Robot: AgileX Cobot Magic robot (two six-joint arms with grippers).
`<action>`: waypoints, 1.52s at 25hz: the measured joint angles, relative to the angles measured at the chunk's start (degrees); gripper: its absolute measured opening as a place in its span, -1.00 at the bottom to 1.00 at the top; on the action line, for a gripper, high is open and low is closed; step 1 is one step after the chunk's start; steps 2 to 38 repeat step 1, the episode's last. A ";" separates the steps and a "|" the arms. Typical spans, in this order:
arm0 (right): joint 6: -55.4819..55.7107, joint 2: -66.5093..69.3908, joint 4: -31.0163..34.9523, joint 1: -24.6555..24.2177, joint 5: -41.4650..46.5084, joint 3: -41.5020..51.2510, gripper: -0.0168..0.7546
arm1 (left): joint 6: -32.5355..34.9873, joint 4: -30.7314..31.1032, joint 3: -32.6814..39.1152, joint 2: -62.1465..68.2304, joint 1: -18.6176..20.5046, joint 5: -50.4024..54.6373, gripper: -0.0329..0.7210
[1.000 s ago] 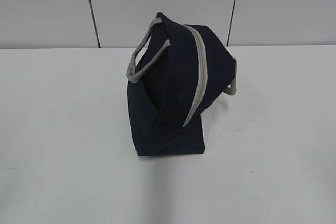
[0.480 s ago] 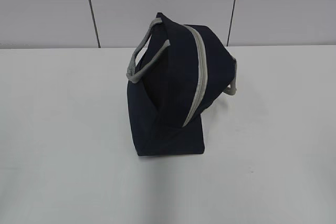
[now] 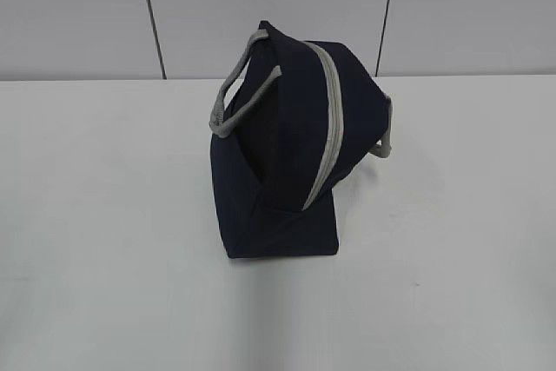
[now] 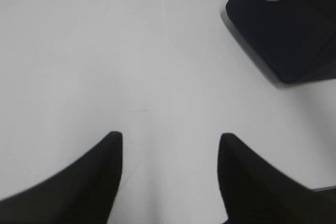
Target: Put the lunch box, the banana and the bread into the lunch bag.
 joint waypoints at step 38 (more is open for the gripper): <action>0.00 0.00 0.00 0.00 0.00 0.00 0.45 | 0.00 0.00 0.00 0.00 0.00 0.00 0.17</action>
